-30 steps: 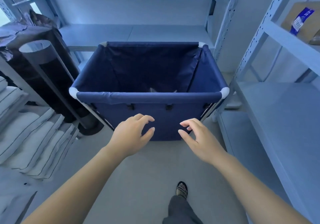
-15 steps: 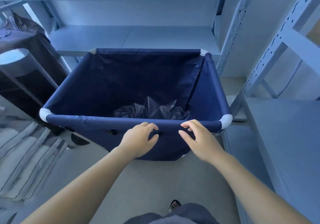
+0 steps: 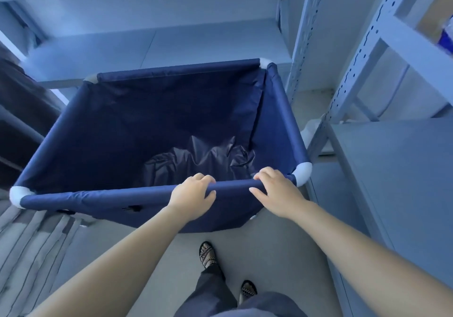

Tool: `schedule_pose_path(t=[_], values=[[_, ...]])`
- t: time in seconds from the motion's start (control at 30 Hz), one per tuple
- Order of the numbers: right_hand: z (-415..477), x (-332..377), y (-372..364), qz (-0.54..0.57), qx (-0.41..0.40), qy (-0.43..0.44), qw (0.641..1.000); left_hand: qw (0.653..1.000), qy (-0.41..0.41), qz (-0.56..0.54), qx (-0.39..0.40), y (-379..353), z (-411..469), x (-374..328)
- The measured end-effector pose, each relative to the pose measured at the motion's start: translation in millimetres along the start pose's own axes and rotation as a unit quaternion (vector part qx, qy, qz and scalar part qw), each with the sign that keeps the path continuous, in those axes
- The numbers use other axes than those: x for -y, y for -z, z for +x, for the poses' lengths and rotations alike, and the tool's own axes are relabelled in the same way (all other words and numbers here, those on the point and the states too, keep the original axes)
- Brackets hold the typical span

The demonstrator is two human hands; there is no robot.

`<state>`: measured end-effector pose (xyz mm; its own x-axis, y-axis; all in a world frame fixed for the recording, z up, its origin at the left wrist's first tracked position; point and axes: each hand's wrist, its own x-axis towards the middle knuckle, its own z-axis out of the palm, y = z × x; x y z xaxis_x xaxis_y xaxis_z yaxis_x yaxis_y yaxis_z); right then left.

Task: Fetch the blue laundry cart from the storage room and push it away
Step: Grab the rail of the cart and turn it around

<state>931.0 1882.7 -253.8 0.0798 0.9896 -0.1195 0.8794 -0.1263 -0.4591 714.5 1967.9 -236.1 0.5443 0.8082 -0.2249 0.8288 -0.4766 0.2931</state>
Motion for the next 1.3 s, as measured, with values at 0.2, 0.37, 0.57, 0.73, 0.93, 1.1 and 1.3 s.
schedule_pose_path(t=[0.2, 0.37, 0.57, 0.73, 0.93, 1.1, 1.3], values=[[10, -11, -2, -0.075, 0.042, 0.009, 0.996, 1.000, -0.006, 0.000, 0.024, -5, 25, -5], [21, -10, -7, -0.081, 0.063, -0.013, 0.995, 0.994, 0.005, 0.048, 0.095, -11, 45, 5], [38, -6, -18, -0.095, 0.104, -0.058, 0.988, 0.985, -0.006, 0.102, 0.139, -30, 51, 10], [40, -7, -32, -0.131, 0.081, -0.072, 0.985, 0.990, -0.030, 0.106, 0.092, -42, 41, 18], [29, -8, -45, -0.099, 0.007, -0.060, 0.993, 0.993, -0.031, 0.098, 0.063, -52, 31, 22], [31, -9, -38, -0.093, 0.022, -0.054, 0.994, 0.993, -0.026, 0.093, 0.069, -48, 32, 20], [28, -4, -37, -0.104, 0.041, -0.049, 0.993, 0.993, -0.022, 0.087, 0.082, -44, 29, 18]])
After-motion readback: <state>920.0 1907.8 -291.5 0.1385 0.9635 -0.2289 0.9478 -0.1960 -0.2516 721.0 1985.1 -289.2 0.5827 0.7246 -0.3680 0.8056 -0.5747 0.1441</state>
